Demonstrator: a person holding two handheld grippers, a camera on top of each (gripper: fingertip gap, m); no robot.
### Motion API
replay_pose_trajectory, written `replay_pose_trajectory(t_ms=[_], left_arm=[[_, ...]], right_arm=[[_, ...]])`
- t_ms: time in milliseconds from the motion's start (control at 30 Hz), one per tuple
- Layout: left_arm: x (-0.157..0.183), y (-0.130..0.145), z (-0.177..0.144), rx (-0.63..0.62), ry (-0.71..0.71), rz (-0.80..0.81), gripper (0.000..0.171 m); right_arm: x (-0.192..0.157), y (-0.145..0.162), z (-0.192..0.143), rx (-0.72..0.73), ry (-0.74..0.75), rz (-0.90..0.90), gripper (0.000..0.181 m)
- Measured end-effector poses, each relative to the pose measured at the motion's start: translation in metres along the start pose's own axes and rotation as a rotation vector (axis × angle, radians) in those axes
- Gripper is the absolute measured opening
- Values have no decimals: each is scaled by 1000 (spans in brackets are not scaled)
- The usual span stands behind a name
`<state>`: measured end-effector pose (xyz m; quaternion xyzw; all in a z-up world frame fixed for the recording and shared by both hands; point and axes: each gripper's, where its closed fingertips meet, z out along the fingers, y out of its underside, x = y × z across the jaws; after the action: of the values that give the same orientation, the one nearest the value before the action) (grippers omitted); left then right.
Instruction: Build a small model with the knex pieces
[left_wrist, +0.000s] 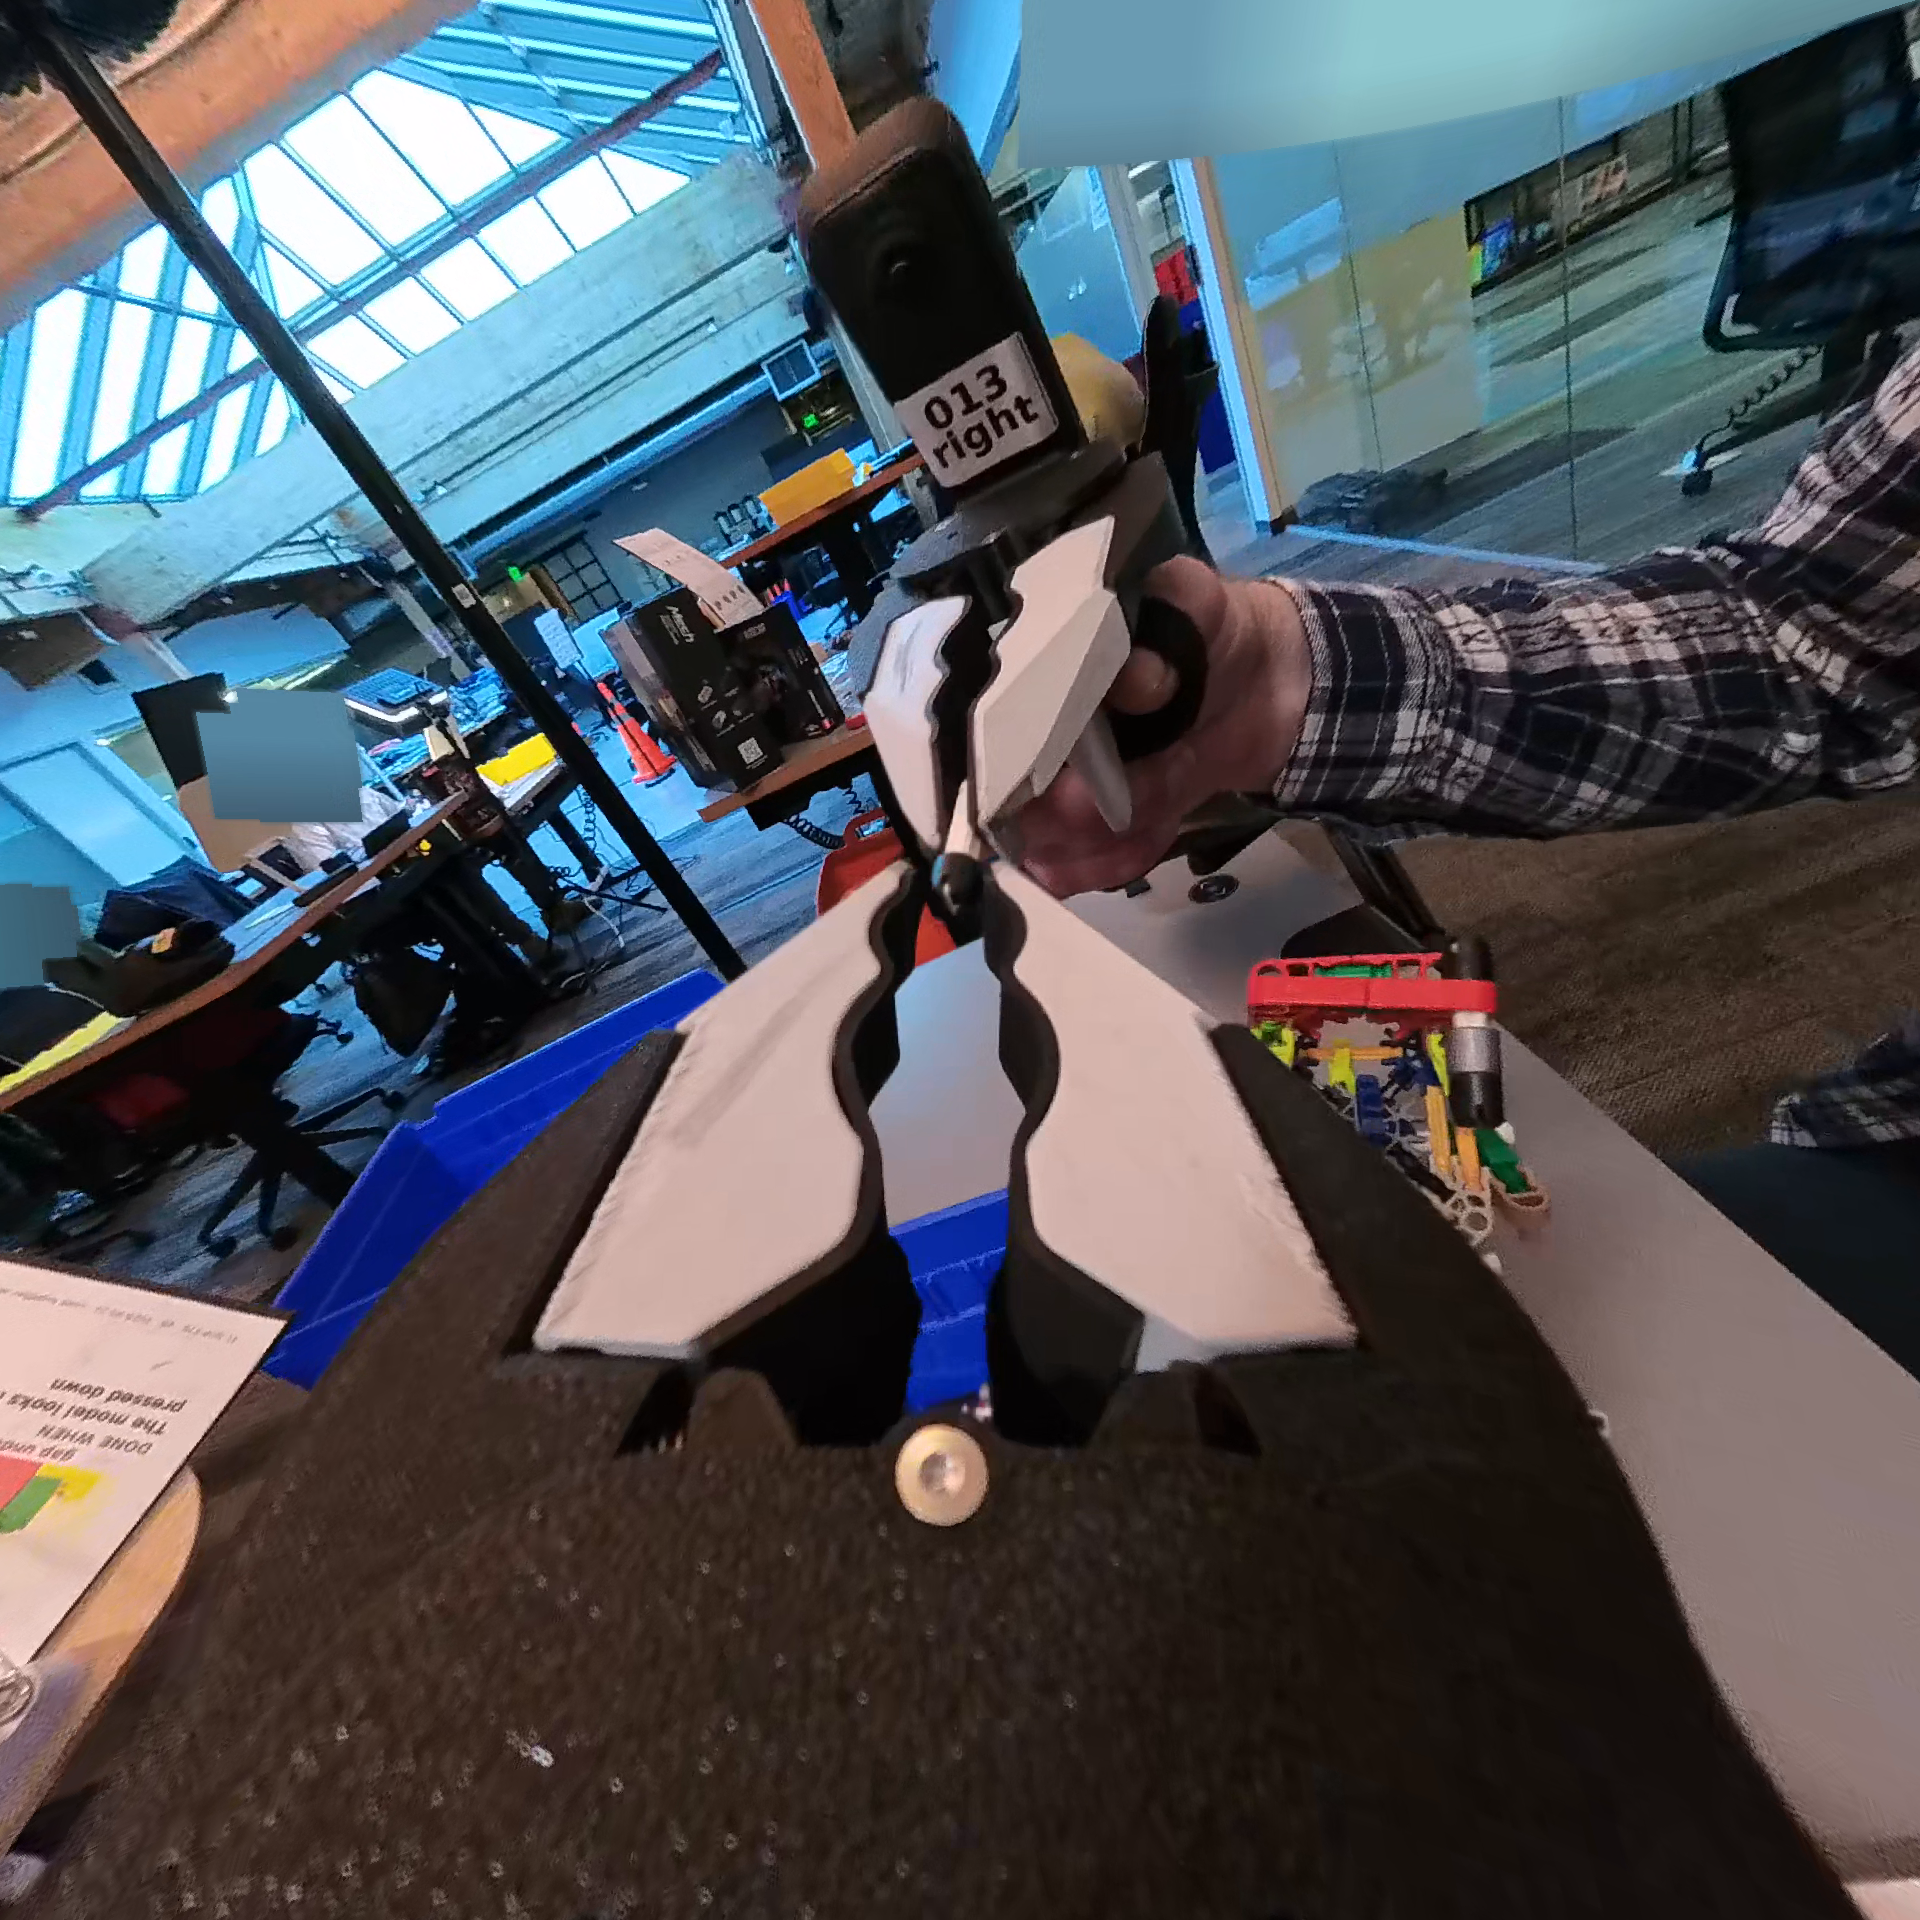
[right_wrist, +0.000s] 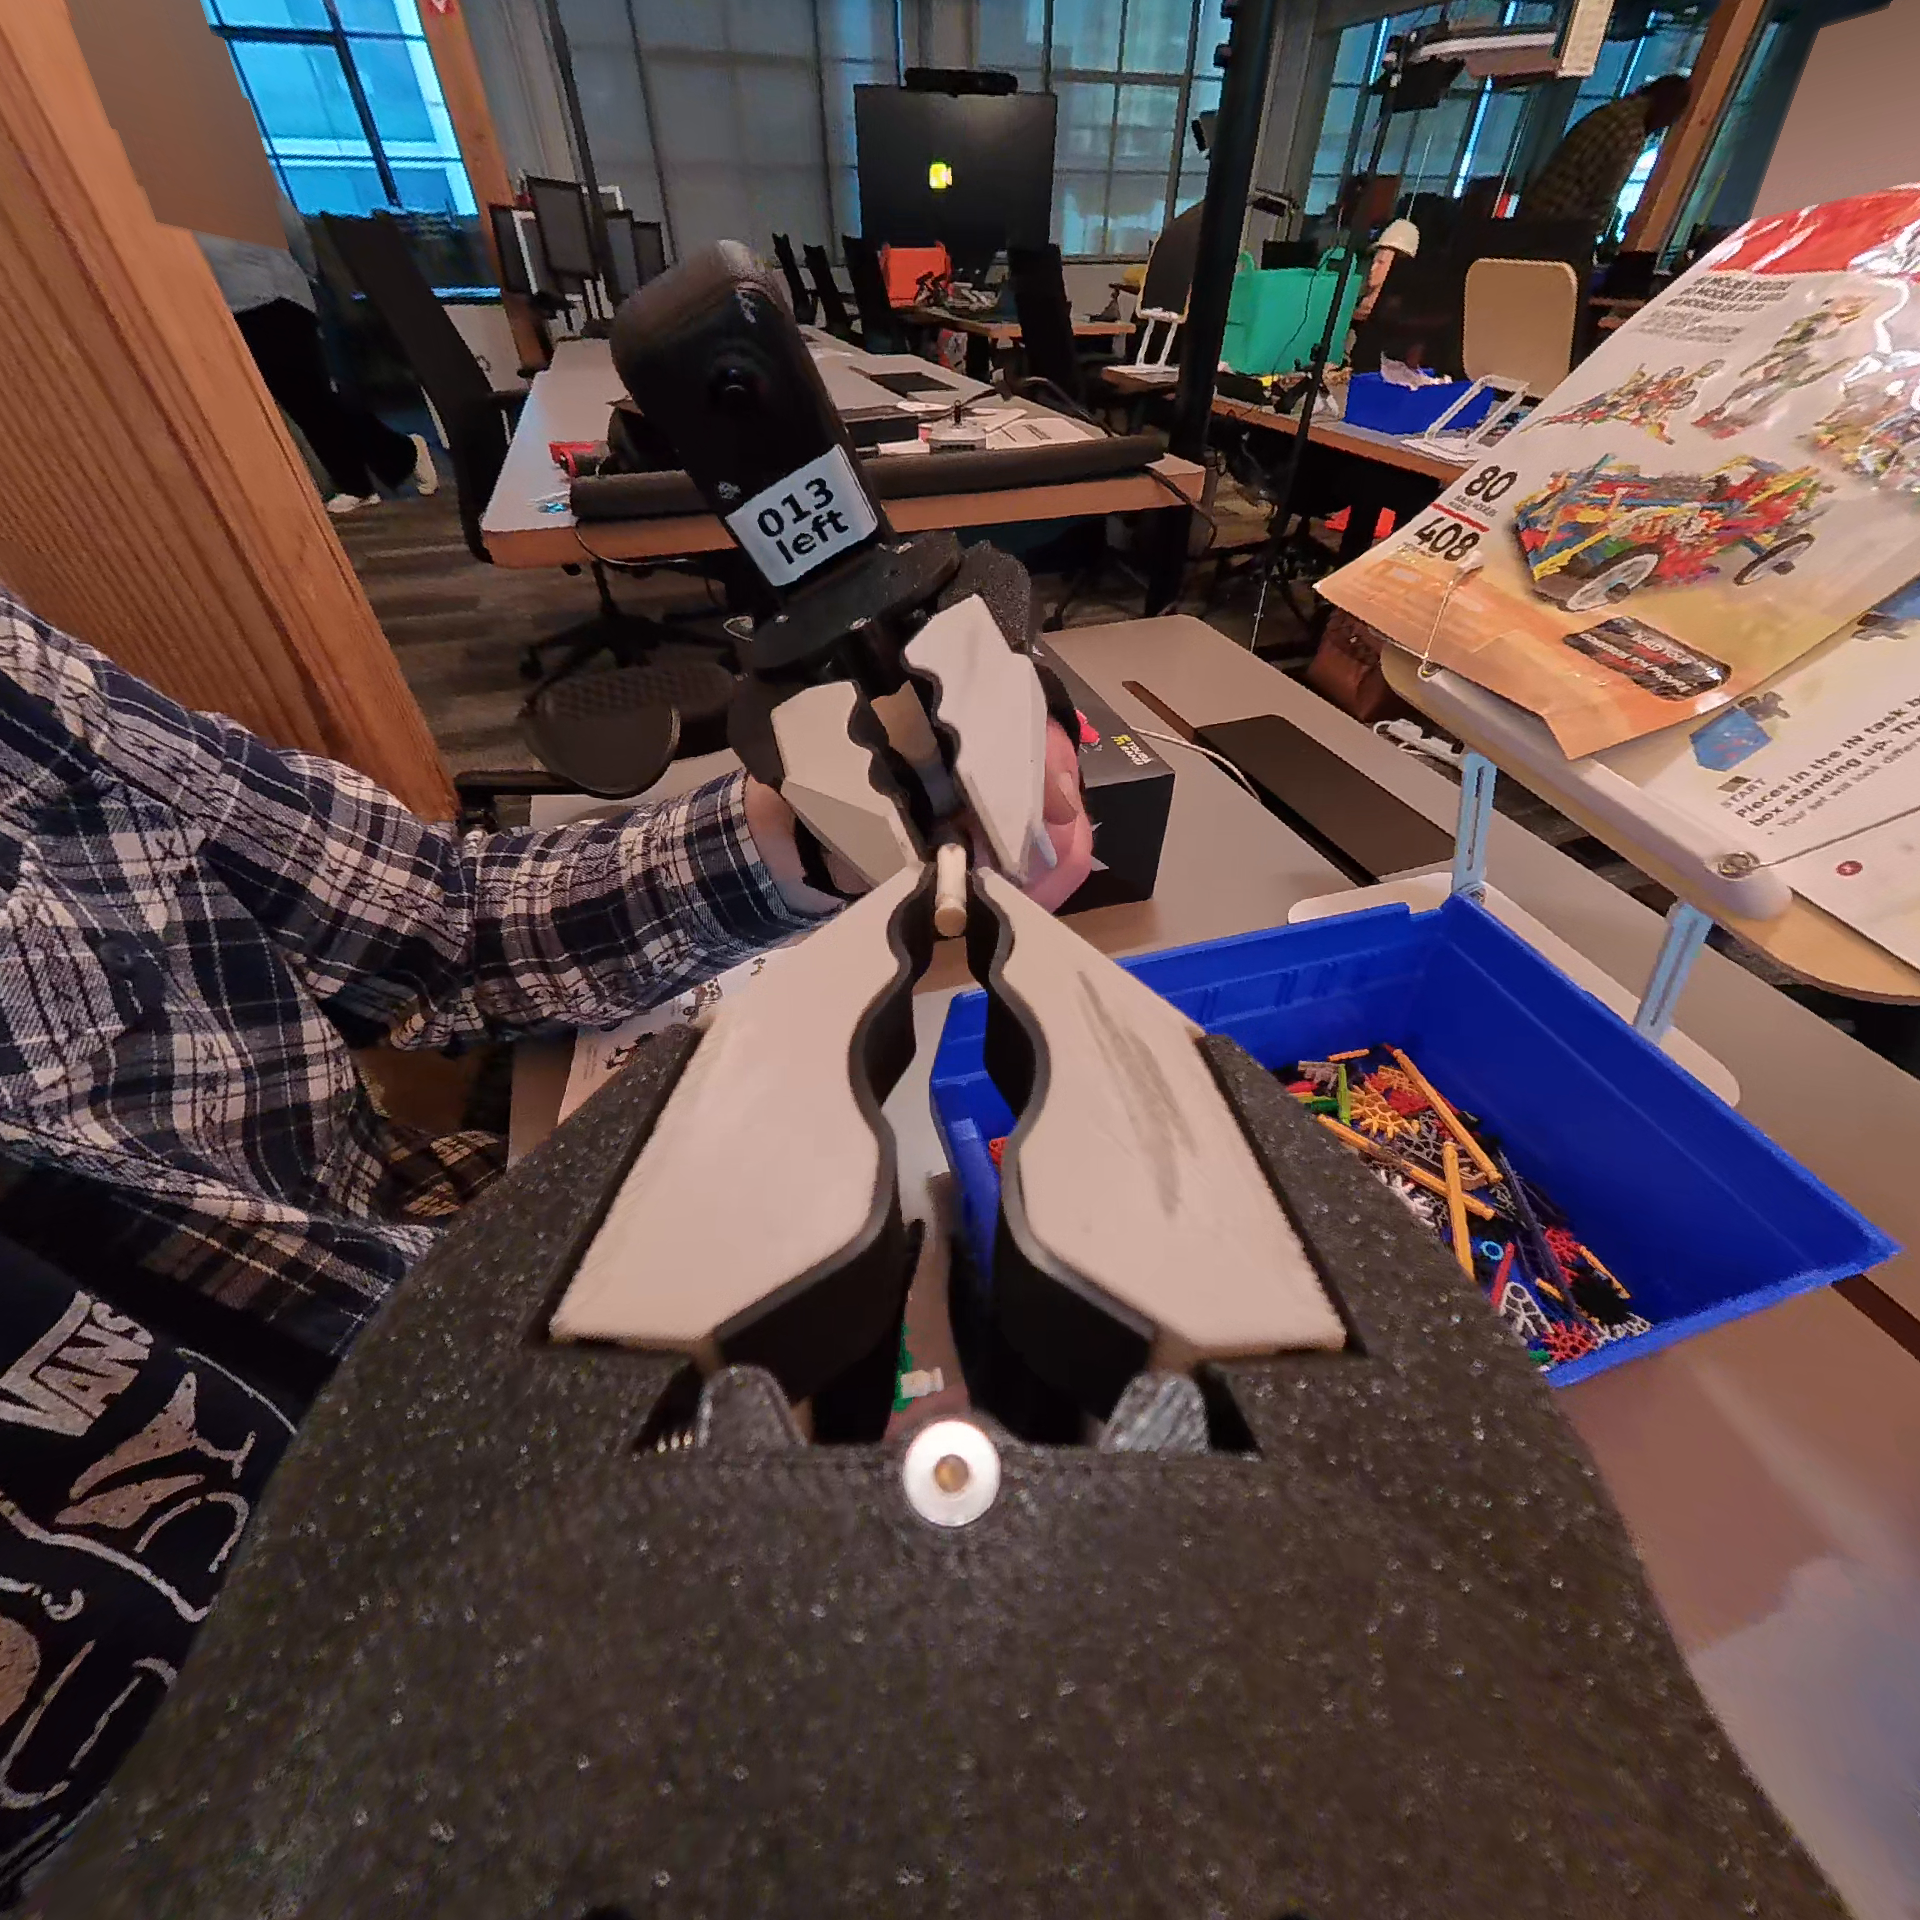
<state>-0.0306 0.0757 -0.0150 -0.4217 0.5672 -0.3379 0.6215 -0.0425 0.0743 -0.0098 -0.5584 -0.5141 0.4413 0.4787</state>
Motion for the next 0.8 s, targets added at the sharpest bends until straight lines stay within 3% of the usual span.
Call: replay_pose_trajectory(t_ms=[200,533,800], left_arm=[[3,-8,-3,75,31,-14,6],[15,-3,0,72,110,-44,4],[26,-12,3,117,179,-94,4]], right_arm=[[-4,-4,2,18,-4,-20,4],[-10,8,-3,-28,6,-105,4],[-21,7,-10,-79,83,-275,3]])
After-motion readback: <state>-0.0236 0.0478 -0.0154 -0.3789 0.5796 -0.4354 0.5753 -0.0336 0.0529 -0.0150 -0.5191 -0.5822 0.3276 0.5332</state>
